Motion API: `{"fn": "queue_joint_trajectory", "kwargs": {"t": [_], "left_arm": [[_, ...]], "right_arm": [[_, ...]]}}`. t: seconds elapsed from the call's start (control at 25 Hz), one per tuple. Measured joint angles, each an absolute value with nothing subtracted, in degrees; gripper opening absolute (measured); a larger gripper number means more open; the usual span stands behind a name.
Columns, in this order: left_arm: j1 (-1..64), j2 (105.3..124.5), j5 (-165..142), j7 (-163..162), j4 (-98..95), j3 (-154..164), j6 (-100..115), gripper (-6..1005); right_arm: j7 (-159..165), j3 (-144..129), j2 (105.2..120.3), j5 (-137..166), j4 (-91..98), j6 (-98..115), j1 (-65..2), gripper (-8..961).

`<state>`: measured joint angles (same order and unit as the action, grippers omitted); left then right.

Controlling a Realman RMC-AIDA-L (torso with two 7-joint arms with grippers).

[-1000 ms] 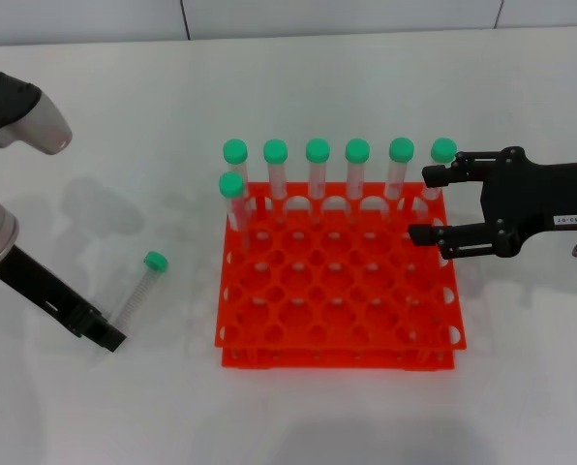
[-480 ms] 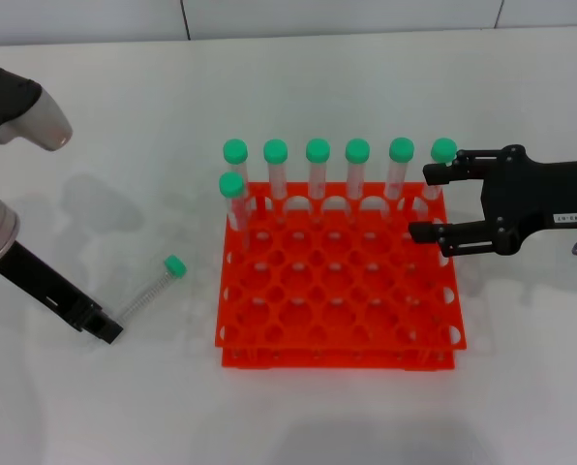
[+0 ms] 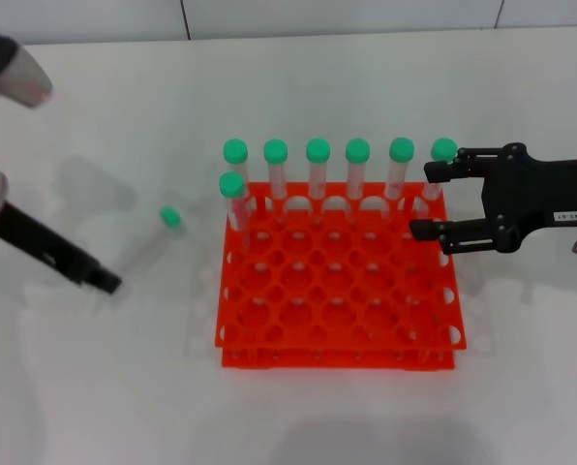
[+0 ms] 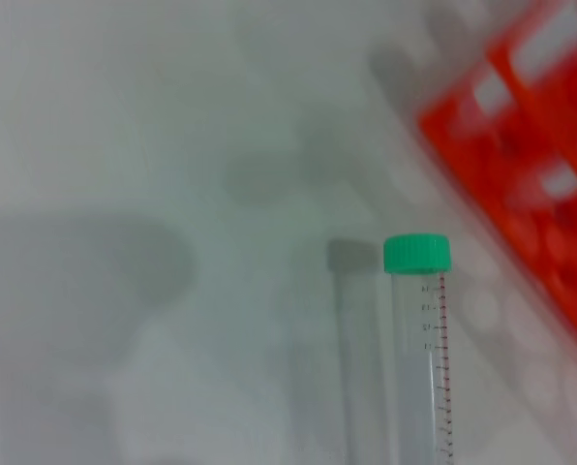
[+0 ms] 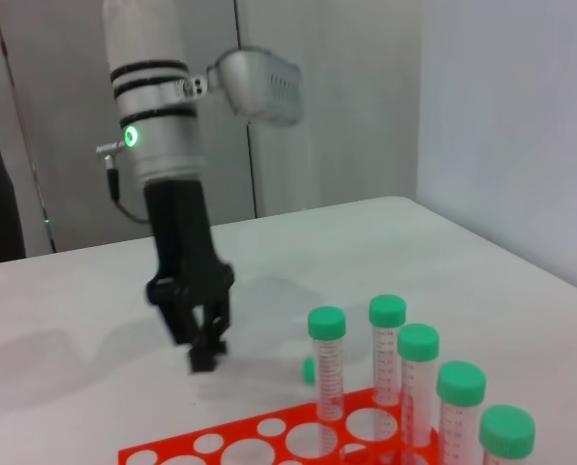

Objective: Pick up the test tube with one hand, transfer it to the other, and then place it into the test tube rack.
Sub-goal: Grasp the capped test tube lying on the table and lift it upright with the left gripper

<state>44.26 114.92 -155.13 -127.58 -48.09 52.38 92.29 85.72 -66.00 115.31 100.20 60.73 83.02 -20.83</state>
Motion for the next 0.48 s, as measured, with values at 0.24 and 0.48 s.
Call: {"fn": "queue_joint_trajectory", "kwargs": {"t": [0.24,0.48], "left_arm": [[42.8,114.81,-151.9,-125.7,-53.1,46.1,90.0,197],[39.3,114.65,-138.9,-119.9,-56.2,44.4,85.7,197]], "right_arm": [[85.2,-65.9,115.31,99.2,60.7,82.7,-20.8,750],[85.1,-66.0,115.3,98.2,60.7,82.5,-20.8,751]]}}
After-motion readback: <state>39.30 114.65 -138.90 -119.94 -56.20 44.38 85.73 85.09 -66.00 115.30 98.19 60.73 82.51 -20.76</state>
